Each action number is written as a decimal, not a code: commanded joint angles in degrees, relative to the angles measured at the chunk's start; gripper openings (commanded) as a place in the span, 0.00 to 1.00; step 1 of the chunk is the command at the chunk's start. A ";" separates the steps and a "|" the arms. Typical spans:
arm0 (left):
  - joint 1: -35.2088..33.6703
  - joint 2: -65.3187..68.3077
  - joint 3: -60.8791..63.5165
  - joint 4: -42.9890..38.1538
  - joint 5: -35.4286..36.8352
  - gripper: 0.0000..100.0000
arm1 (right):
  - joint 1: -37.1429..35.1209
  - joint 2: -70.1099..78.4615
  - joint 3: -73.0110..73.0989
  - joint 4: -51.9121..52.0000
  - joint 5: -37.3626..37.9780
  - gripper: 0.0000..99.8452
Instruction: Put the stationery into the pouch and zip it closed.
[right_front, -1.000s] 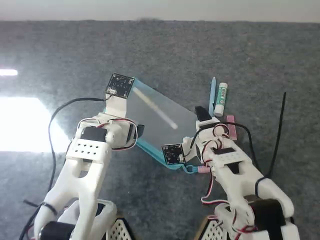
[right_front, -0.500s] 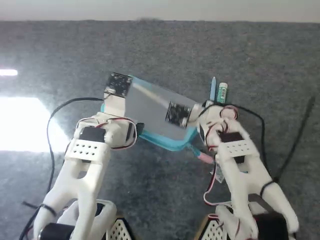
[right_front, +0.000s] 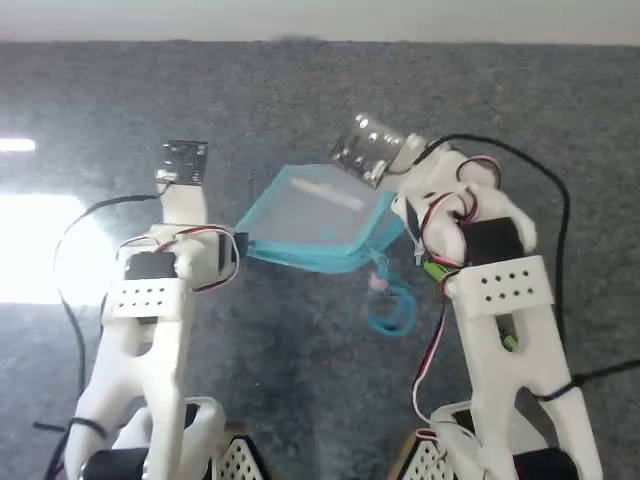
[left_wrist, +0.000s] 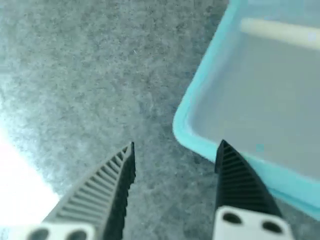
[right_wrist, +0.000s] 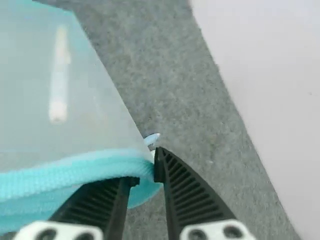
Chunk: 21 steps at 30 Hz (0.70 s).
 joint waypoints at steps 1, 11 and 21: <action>-2.46 -1.49 -3.47 -0.70 2.20 0.25 | 3.82 -3.21 -9.14 1.71 -3.87 0.01; -1.93 -1.41 -3.38 -0.70 2.11 0.25 | 19.03 -3.30 -27.25 6.55 -9.49 0.01; 11.96 -1.23 -4.00 -0.44 -0.70 0.25 | 30.64 -3.82 -24.00 15.43 -1.49 0.01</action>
